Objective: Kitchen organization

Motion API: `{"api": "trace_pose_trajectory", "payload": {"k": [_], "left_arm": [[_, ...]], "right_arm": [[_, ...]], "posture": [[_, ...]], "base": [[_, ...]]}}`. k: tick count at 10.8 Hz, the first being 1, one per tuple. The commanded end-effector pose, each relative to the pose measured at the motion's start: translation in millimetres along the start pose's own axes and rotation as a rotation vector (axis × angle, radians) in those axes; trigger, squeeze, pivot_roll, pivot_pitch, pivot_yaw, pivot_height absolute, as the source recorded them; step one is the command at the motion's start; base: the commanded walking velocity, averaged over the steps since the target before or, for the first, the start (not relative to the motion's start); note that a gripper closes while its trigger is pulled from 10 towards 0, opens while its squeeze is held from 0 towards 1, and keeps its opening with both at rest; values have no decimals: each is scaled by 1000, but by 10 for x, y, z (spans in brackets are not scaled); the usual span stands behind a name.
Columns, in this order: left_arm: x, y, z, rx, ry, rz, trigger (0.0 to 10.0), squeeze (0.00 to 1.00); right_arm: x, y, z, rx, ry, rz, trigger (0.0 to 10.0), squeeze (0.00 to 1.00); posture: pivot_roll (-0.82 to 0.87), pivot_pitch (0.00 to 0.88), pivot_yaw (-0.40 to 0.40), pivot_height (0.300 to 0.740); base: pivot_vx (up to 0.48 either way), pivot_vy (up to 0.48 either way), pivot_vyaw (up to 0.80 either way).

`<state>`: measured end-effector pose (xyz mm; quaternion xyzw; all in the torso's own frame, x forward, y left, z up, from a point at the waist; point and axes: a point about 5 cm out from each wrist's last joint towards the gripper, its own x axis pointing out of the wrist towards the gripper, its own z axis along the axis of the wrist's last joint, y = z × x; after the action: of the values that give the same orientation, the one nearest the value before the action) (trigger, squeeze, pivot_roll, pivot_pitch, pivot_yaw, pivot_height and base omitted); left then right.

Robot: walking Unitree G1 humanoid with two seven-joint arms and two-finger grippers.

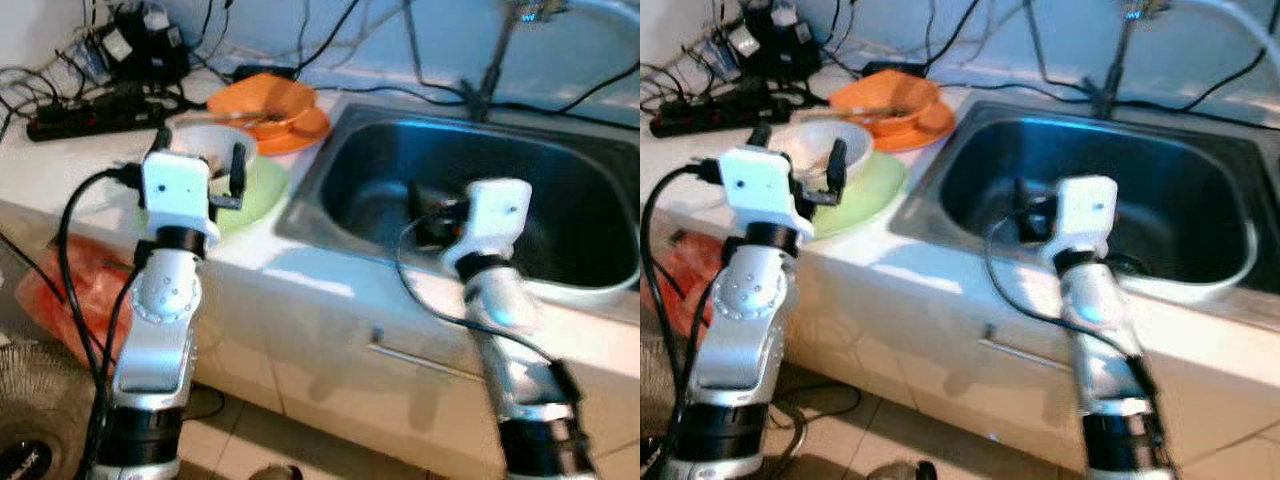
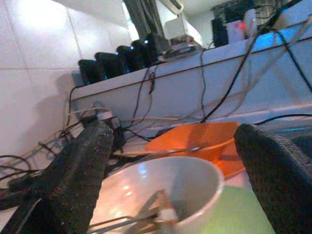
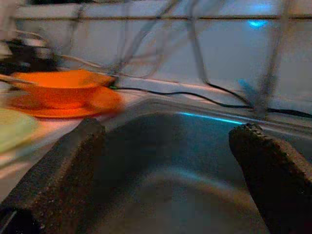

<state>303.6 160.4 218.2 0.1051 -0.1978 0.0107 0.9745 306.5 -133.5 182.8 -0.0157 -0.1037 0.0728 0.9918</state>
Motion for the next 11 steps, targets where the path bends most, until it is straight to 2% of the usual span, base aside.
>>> {"api": "trace_pose_trajectory", "payload": {"k": [1,4,7,11], "left_arm": [[19,-20,54,-9,-12,-6,10000,0],[25,-43,61,-12,-10,-14,10000,0],[33,-88,92,-12,-28,-36,10000,0],[36,-106,52,-60,9,-49,10000,0]], "right_arm": [[-9,-53,48,-12,-20,-16,10000,0],[-17,-80,56,-21,-22,-29,10000,0],[-12,-81,54,-26,-22,-30,10000,0],[-33,-82,45,-34,-19,-35,10000,0]], "posture": [[29,40,46,740],[25,42,45,740],[24,43,44,740],[17,49,46,740]], "base": [[0,480,0],[0,395,0],[0,0,0],[0,0,0]]}}
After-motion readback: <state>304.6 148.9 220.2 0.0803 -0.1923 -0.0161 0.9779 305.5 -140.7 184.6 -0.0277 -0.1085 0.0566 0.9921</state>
